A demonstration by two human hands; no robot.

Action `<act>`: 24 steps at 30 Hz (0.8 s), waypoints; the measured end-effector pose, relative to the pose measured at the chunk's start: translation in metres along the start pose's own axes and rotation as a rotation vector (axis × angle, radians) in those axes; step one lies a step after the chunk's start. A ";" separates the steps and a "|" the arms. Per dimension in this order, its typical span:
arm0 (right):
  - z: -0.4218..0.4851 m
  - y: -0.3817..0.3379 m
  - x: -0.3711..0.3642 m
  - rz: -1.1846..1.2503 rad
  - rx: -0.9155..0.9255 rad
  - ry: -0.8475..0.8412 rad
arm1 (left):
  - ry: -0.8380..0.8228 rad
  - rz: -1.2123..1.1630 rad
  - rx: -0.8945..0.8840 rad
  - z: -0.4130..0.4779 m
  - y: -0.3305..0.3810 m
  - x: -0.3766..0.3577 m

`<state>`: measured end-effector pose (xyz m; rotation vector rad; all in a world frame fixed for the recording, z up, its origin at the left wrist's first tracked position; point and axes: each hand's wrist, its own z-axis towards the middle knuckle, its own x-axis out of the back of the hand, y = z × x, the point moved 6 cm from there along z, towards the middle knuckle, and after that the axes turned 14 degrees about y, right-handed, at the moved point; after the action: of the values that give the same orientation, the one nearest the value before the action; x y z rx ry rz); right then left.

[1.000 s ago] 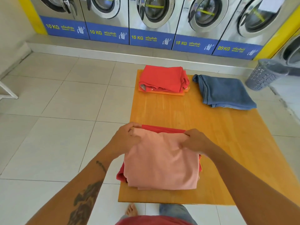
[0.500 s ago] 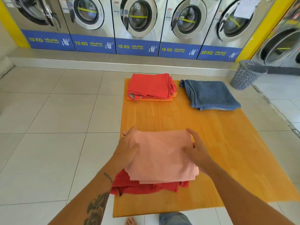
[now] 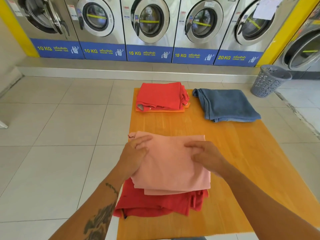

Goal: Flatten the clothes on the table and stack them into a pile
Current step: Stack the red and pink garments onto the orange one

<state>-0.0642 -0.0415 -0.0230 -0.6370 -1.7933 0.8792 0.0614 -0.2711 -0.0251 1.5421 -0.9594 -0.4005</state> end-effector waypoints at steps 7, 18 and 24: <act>0.080 -0.042 0.044 0.215 0.077 0.046 | 0.181 -0.017 -0.107 0.059 0.059 -0.020; 0.233 -0.068 0.031 0.231 0.135 0.096 | 0.343 0.134 -0.105 0.181 0.105 -0.061; 0.314 -0.109 0.019 0.222 0.151 0.172 | 0.375 0.116 -0.160 0.260 0.133 -0.060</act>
<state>-0.3668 -0.1793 -0.0003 -0.7987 -1.5067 1.0651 -0.2087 -0.3877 0.0246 1.3474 -0.7006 -0.0961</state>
